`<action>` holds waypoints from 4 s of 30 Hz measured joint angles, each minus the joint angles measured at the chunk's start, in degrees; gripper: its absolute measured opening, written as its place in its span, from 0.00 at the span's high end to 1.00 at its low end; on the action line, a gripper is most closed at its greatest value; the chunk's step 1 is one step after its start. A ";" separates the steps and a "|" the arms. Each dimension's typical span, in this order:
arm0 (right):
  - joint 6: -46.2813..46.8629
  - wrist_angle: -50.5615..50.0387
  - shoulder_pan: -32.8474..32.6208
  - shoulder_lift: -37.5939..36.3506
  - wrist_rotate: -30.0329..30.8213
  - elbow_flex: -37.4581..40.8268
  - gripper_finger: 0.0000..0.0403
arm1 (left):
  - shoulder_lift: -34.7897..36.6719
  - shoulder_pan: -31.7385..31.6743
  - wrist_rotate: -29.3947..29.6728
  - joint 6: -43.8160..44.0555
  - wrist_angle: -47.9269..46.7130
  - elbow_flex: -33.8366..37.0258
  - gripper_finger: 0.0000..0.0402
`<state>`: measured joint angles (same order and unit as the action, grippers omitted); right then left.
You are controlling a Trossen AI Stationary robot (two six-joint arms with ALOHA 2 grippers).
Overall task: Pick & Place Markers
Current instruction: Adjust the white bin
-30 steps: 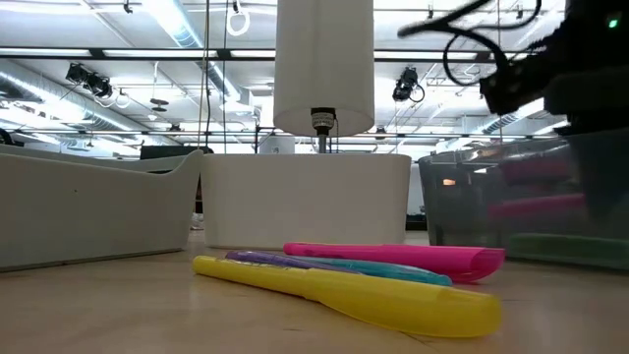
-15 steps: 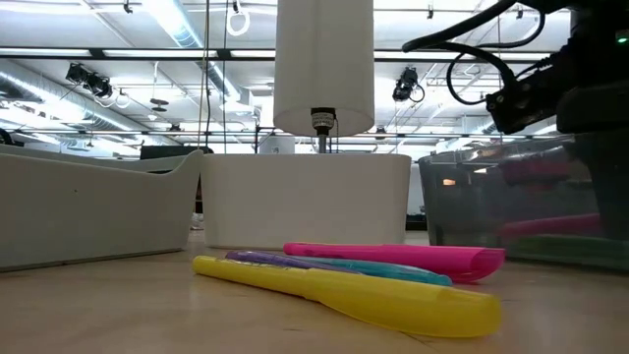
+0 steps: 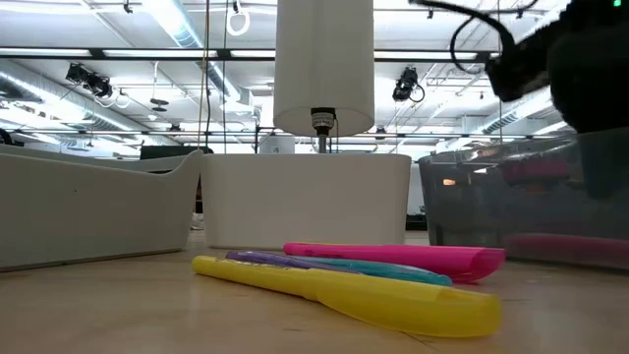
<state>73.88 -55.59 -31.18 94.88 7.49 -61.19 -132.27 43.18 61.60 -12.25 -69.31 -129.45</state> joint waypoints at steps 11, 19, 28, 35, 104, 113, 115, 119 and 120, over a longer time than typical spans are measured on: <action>-2.26 2.29 -4.15 -10.87 16.64 -0.02 0.63 | 0.00 0.00 -0.91 2.58 -0.06 0.00 0.76; -5.71 8.76 -11.77 -13.49 36.18 -0.02 0.63 | 0.00 0.00 -1.37 3.49 -0.63 0.00 0.76; -22.18 31.02 -17.58 -13.45 50.58 -0.04 0.63 | 0.00 0.00 -1.63 6.00 -0.89 0.00 0.76; -41.87 52.19 -18.24 -10.83 50.27 -0.04 0.63 | 0.00 -0.52 -12.73 10.52 -2.93 -0.02 0.76; -63.05 64.06 -20.87 -9.08 47.54 -0.04 0.63 | 44.81 -17.58 -56.76 5.75 42.65 61.66 0.76; -63.20 64.60 -20.87 -9.08 47.54 -0.04 0.63 | 44.48 -19.81 -57.00 8.59 43.79 61.75 0.76; -63.20 64.63 -20.87 -9.08 47.54 -0.04 0.63 | 44.46 -20.10 -58.03 8.63 45.49 61.75 0.76; -63.42 64.63 -20.87 -9.08 47.54 -0.04 0.63 | 43.32 -20.46 -59.45 7.92 48.33 61.70 0.71; -63.42 64.63 -20.87 -9.10 47.54 -0.04 0.63 | 42.73 -20.55 -59.84 7.32 48.57 61.70 0.69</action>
<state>10.46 9.04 -52.05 85.78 55.02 -61.23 -89.54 22.63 1.76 -4.93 -20.73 -67.75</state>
